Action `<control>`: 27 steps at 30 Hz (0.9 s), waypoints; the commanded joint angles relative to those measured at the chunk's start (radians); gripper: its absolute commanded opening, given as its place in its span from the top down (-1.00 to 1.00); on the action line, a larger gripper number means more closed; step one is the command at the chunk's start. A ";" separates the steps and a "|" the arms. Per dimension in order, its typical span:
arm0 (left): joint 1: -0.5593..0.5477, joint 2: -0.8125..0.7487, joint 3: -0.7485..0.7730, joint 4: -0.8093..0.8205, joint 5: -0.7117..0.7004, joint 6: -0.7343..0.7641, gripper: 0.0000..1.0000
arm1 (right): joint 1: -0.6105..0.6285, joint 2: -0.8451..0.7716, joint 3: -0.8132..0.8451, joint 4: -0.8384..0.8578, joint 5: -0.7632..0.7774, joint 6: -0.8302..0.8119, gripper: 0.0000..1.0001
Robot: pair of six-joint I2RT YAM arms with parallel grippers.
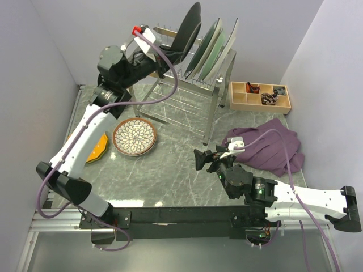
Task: Unload the plates from the dish rack
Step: Unload the plate from the dish rack.
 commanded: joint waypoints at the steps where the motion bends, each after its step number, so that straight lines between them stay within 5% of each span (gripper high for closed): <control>1: 0.007 -0.113 0.038 0.268 -0.017 0.069 0.98 | 0.011 0.003 0.042 0.012 0.039 -0.007 -0.91; 16: -0.004 -0.305 -0.010 0.040 -0.207 0.245 0.98 | 0.011 -0.004 0.040 0.014 0.029 -0.008 -0.91; 27: -0.058 -0.592 -0.333 -0.173 -0.563 0.171 0.98 | 0.011 -0.036 0.019 0.037 0.010 0.001 -0.92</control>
